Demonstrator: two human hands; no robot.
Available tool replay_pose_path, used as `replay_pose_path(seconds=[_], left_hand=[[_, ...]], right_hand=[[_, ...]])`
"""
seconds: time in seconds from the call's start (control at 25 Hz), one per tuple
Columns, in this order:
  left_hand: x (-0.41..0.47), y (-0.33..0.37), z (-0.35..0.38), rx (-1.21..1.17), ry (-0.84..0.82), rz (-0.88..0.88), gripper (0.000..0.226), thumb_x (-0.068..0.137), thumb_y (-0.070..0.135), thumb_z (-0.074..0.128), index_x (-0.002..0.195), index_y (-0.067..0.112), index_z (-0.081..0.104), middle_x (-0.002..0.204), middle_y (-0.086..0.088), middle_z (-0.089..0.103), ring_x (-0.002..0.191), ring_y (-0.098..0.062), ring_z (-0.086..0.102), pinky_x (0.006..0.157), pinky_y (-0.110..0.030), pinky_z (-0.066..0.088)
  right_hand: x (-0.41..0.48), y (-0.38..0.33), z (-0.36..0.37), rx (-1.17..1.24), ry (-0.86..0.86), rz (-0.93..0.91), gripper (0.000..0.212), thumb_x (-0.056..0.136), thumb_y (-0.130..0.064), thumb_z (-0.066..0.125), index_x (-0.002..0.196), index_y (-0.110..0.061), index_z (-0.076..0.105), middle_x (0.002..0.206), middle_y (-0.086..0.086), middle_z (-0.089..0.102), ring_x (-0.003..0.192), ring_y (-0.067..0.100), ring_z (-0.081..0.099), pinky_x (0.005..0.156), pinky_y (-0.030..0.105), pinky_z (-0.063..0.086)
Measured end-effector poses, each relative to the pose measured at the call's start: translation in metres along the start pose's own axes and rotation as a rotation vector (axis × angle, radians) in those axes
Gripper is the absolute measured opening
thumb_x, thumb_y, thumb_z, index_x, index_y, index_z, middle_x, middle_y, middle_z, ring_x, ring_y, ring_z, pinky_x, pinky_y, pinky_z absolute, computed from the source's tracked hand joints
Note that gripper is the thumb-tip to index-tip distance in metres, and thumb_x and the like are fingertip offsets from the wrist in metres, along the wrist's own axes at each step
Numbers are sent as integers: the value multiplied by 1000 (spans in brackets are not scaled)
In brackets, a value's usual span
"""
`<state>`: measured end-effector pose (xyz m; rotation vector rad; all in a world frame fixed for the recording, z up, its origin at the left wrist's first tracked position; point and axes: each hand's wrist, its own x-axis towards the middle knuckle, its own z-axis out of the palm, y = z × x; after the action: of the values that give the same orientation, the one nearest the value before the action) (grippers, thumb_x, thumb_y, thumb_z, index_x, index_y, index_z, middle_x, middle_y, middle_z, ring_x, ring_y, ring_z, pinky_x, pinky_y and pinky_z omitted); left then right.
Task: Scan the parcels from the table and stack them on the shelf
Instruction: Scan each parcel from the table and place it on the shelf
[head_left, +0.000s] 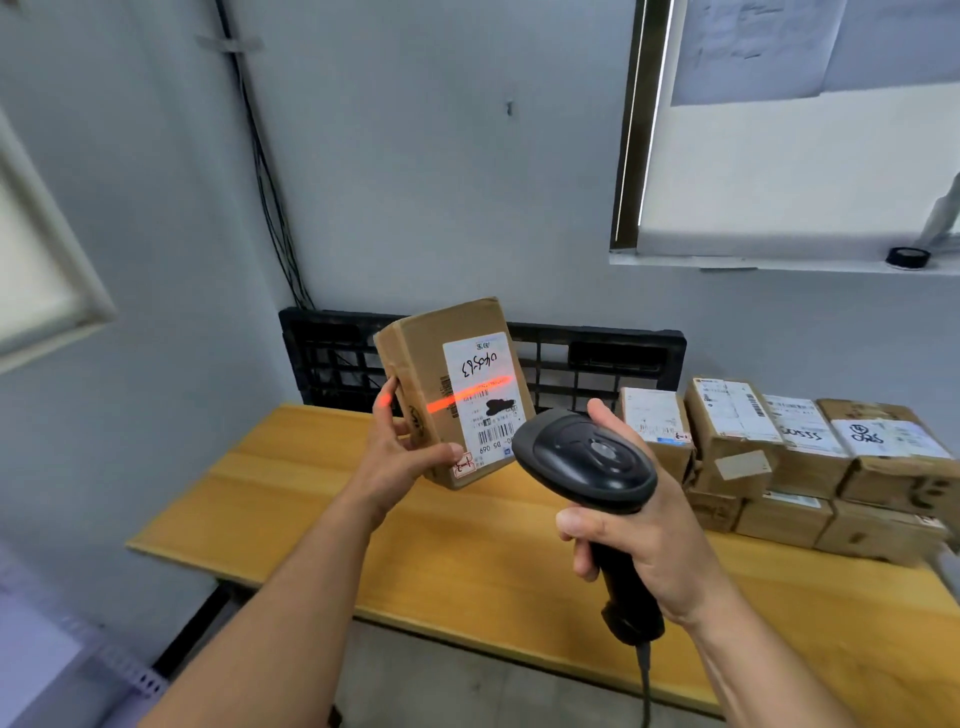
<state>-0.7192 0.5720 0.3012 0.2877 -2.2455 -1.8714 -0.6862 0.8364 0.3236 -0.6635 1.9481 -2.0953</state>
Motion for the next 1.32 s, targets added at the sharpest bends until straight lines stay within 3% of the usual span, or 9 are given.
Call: replay_pose_path(seconds=[0.4, 0.76, 1.04, 1.12, 1.24, 1.32], left_hand=[[-58, -3, -37, 9, 142, -22, 116, 65, 9, 86, 145, 48, 12, 120, -7, 55, 111, -27, 58, 89, -48, 54], [-95, -11, -103, 18, 237, -41, 126, 43, 36, 90, 141, 55, 13, 123, -5, 52, 114, -26, 58, 95, -53, 50], [-139, -13, -195, -23, 354, -56, 129, 35, 44, 89, 140, 56, 14, 130, -8, 51, 118, -27, 55, 97, -53, 48], [-152, -16, -224, -23, 381, -51, 126, 41, 39, 91, 140, 56, 14, 129, -8, 52, 116, -27, 56, 95, -52, 50], [-168, -22, -255, -74, 394, -45, 117, 62, 11, 88, 144, 49, 14, 121, -9, 54, 112, -26, 58, 89, -45, 54], [-178, -26, -277, -77, 395, -41, 119, 57, 15, 89, 144, 50, 14, 120, -6, 54, 113, -25, 58, 91, -47, 54]], right_hand=[[-17, 3, 27, 43, -107, -2, 103, 55, -28, 87, 138, -52, 33, 89, 9, 72, 49, 33, 60, 50, 43, 53], [-22, -11, 90, 36, -206, -29, 108, 57, -28, 84, 141, -51, 21, 89, 22, 71, 49, 28, 59, 47, 37, 51], [-28, -6, 179, 15, -295, 37, 109, 54, -24, 87, 142, -49, 28, 86, 9, 74, 48, 28, 59, 50, 40, 52], [-36, -6, 207, -6, -310, 54, 108, 57, -17, 86, 143, -47, 27, 82, 11, 73, 48, 26, 58, 52, 41, 50], [-45, -9, 240, -18, -301, 60, 109, 59, -10, 81, 146, -43, 25, 77, 19, 71, 46, 27, 56, 49, 38, 48], [-49, -10, 261, -11, -303, 63, 112, 57, -13, 83, 148, -43, 25, 77, 22, 70, 46, 28, 56, 48, 37, 47]])
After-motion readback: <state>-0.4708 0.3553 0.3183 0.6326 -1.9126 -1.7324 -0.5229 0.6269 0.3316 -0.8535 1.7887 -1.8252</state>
